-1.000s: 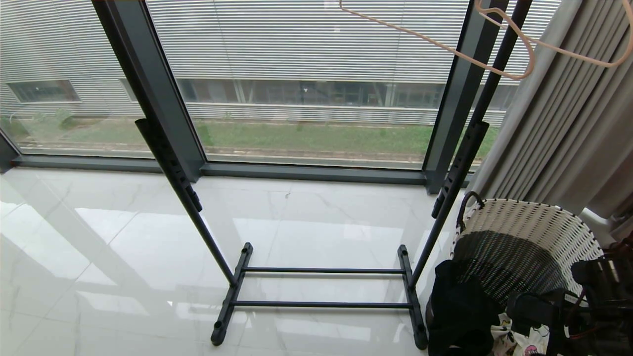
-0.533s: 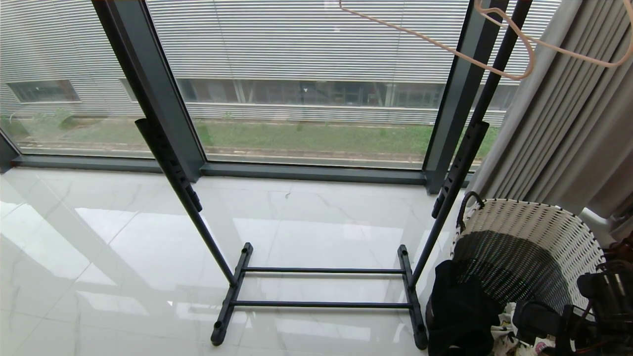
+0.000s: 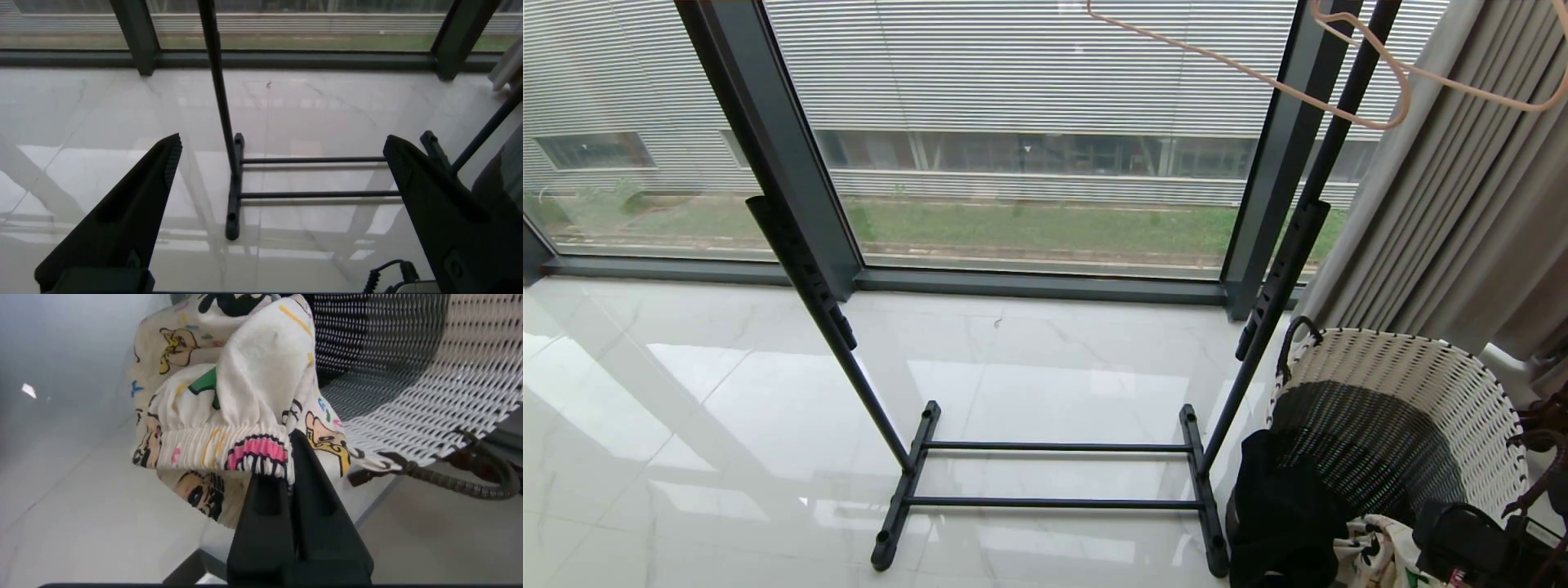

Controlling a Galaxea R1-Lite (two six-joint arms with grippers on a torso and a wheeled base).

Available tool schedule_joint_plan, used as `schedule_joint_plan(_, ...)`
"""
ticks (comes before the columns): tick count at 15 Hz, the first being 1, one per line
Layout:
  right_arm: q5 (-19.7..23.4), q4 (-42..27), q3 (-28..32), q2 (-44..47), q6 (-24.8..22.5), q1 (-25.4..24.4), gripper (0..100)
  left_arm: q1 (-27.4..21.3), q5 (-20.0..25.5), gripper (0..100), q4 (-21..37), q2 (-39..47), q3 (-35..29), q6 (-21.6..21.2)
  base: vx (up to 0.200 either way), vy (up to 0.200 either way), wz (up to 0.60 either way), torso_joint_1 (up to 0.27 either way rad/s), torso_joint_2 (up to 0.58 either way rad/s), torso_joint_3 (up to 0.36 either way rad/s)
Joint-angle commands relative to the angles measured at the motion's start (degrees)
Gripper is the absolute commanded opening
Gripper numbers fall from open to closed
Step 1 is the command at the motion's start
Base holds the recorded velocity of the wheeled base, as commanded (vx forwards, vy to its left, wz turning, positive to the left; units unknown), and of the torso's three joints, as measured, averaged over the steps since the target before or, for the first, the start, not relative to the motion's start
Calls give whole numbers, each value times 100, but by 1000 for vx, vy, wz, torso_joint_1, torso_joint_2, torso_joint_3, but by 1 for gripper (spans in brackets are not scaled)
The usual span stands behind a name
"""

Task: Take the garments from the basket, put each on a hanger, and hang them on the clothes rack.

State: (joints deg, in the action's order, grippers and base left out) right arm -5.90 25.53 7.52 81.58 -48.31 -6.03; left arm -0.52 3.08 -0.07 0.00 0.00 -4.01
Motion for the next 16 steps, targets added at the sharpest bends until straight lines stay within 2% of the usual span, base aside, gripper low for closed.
schedule_joint_plan(1,1,-1243,760,-1215,419,-3,0,0,-1,100,-1,0,0,-12,0,0,0,0,0,0)
schedule_joint_plan(4,45,-3906,2333,-2146,832,-12,0,0,-1,100,-1,9,0,-12,0,0,0,0,0,0)
schedule_joint_plan(6,45,-5066,3150,-2524,938,-12,0,0,-1,100,-1,9,0,-21,0,0,0,0,0,0)
schedule_joint_plan(7,45,-5506,3502,-2647,938,-12,0,0,-1,100,-1,9,0,-3,-200,0,0,-2,2,2)
schedule_joint_plan(10,45,-6103,4082,-2779,938,-117,0,0,-1,100,-1,9,0,6,-200,0,0,7,4,-1)
schedule_joint_plan(16,45,-6174,4600,-2542,929,-478,0,0,-36,100,-1,0,0,76,-200,0,0,1,2,2)
